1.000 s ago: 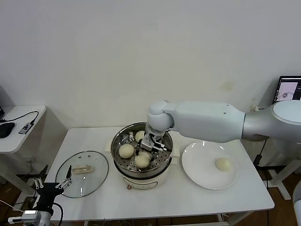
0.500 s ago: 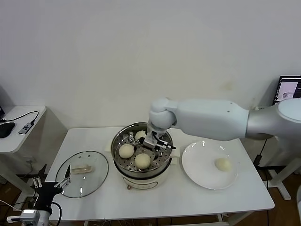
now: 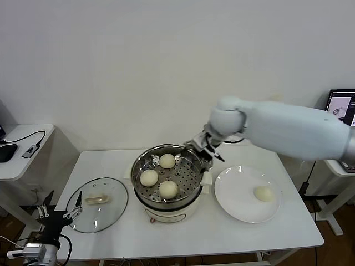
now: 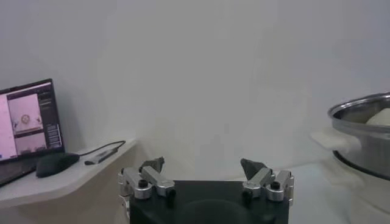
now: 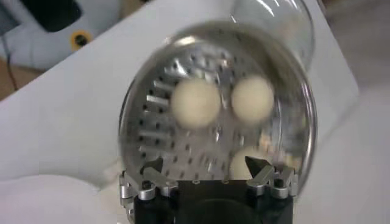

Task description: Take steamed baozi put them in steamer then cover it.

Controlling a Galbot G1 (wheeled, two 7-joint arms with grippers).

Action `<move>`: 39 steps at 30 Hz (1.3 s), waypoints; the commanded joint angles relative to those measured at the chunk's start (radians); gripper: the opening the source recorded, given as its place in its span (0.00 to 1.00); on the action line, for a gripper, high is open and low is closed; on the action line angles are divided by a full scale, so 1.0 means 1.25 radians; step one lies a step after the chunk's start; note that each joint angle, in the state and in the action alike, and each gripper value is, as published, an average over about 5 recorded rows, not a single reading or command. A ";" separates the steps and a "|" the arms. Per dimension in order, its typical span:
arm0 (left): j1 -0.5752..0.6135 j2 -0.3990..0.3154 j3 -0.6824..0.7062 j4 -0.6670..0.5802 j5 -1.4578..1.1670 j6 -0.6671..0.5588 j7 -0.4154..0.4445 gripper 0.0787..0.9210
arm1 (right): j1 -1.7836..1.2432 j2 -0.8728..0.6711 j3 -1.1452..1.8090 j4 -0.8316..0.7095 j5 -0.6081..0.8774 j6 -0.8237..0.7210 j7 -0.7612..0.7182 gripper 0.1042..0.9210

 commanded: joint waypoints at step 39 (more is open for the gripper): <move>0.003 0.002 0.002 -0.003 0.010 0.007 -0.001 0.88 | -0.591 -0.206 0.431 -0.236 -0.372 -0.043 -0.016 0.88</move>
